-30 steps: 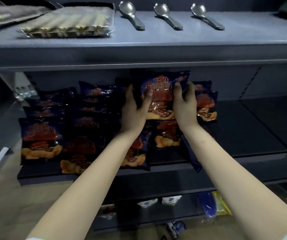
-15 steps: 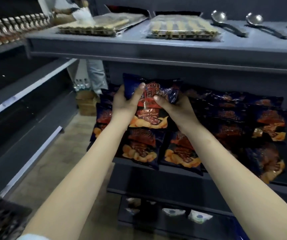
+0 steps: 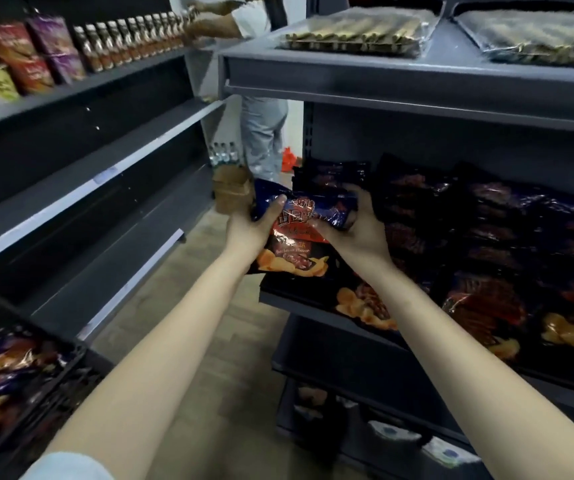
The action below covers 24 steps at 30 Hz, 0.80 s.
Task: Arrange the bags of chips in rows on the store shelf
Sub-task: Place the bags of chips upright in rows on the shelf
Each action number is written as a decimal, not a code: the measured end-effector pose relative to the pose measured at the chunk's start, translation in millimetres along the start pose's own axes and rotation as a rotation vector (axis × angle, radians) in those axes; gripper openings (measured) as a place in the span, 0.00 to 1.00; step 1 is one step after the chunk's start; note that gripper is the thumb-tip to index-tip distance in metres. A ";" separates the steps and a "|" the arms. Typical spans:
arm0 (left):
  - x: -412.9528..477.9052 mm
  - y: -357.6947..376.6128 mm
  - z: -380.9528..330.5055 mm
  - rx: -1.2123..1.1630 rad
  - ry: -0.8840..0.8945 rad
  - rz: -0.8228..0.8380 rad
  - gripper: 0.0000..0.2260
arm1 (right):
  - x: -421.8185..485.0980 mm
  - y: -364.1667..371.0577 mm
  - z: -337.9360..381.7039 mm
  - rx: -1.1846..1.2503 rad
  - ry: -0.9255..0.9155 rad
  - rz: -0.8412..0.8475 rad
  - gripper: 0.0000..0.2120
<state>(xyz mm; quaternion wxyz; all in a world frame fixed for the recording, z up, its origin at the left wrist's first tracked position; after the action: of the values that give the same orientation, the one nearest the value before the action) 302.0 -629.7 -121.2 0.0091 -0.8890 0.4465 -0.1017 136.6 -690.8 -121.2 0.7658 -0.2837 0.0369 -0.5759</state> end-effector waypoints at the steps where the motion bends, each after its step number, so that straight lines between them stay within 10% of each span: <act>1: 0.2 1.5 10.2 0.030 -0.015 0.010 0.12 | -2.7 2.7 -5.0 -0.007 -0.002 -0.014 0.38; 24: 20.0 24.7 88.8 -0.042 0.064 0.020 0.09 | -9.8 23.2 -52.4 -0.444 -0.232 -0.091 0.29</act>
<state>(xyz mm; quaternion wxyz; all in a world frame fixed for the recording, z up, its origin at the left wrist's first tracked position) 310.8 -667.1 -207.3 -0.0226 -0.8808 0.4574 -0.1205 133.2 -698.4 -178.8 0.6571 -0.5105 0.0619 -0.5512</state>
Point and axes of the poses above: each hand's wrist, its own x-axis towards the middle knuckle, its own y-axis out of the palm, z = x × y, the point moved 3 cm from there along x, towards the middle knuckle, and after that the axes turned 9 degrees about -x, right-handed, at the moved point
